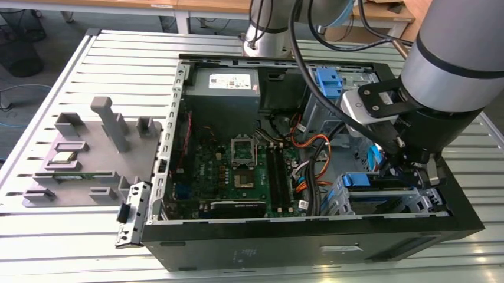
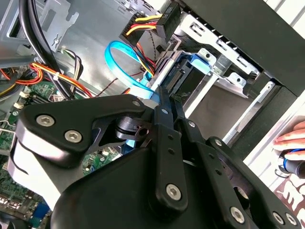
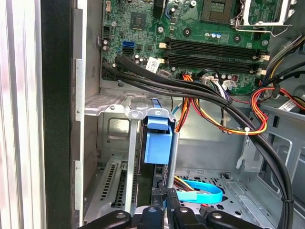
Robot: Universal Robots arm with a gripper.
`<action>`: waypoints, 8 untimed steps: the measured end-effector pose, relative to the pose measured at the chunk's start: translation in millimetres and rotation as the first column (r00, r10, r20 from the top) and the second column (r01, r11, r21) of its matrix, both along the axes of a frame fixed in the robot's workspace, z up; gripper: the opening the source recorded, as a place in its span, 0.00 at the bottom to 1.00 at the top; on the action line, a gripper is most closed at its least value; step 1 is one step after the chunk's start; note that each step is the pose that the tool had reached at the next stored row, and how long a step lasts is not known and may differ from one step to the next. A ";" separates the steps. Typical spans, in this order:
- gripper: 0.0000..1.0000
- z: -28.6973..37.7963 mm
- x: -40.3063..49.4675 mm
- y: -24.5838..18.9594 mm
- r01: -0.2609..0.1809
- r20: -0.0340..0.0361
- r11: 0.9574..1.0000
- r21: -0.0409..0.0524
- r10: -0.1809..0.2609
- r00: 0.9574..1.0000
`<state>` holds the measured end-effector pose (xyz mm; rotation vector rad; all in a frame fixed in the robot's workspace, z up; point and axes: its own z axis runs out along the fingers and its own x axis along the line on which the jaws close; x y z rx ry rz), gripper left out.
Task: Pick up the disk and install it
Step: 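Insert the first disk wire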
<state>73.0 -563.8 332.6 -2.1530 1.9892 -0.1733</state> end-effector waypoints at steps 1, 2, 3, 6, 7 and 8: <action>0.16 -0.1 0.0 0.0 0.000 0.000 1.000 0.000 0.000 1.000; 0.16 -0.1 0.0 0.0 0.000 0.000 1.000 0.000 0.000 1.000; 0.16 -0.1 0.0 0.0 0.000 0.000 1.000 0.000 0.000 1.000; 0.16 0.3 0.0 -0.1 0.000 0.000 1.000 0.000 0.000 1.000; 0.16 0.9 0.0 -0.1 0.000 0.000 1.000 0.001 0.000 1.000; 0.16 1.8 0.0 -0.1 0.000 0.000 1.000 0.001 0.000 1.000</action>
